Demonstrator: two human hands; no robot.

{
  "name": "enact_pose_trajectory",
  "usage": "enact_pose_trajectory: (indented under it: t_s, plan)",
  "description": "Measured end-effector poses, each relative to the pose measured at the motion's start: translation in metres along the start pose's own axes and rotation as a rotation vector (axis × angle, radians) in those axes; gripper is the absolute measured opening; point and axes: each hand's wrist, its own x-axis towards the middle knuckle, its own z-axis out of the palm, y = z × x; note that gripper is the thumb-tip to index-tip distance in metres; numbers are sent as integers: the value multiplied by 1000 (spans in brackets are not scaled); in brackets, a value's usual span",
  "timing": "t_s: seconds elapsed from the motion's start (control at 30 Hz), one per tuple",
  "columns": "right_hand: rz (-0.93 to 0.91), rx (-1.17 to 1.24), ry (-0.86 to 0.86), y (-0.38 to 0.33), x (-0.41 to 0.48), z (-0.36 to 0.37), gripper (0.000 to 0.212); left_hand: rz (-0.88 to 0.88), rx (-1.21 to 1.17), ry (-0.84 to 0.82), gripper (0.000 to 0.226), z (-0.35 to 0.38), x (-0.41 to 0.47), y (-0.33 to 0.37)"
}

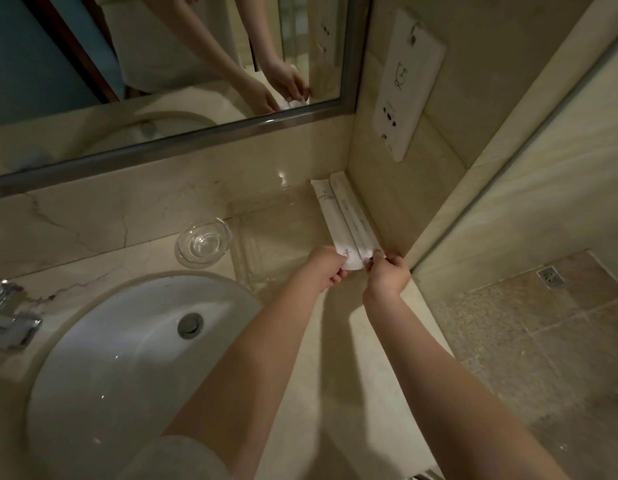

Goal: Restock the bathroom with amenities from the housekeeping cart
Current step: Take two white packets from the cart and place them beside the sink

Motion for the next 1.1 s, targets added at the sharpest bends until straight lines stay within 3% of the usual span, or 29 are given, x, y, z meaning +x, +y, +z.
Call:
enact_pose_trajectory:
  t_s: [0.13, 0.2, 0.27, 0.37, 0.4, 0.5, 0.57, 0.63, 0.73, 0.8, 0.87, 0.97, 1.1]
  plan:
    - [-5, -52, -6, 3, 0, -3, 24, -14, -62, 42, 25, -3, 4, -12]
    - [-100, -141, -10, 4, -2, -6, 19, -1, -85, 79, 25, -7, 4, -18]
    - [-373, -342, -14, 5, -6, -11, 14, 14, -114, 106, 24, -12, 3, -26]
    - [-967, -722, -129, 17, -6, -22, 15, 40, -174, 129, 24, -20, -1, -35]
    - [-1091, -826, -151, 23, -4, -24, 15, 43, -192, 135, 24, -23, -2, -38]
    - [-1186, -999, -216, 33, -1, -28, 23, 34, -214, 132, 20, -31, -6, -44]
    - [-1160, -992, -285, 34, -4, -31, 26, 21, -226, 123, 16, -34, -7, -45]
    - [-1020, -880, -314, 31, -12, -35, 28, 19, -242, 121, 17, -36, -7, -45]
    - [-448, -498, -160, 20, -23, -34, 20, 25, -263, 112, 12, -35, -6, -44]
    - [16, -249, -234, 13, -22, -29, 21, 33, -262, 115, 12, -33, -6, -43]
    - [278, -132, -382, 11, -16, -25, 26, 46, -262, 126, 14, -29, -6, -42]
    - [309, -124, -425, 12, -9, -17, 18, 47, -259, 124, 14, -26, -4, -40]
    - [227, -55, -350, 10, -2, -16, 23, 38, -235, 130, 32, -19, 4, -39]
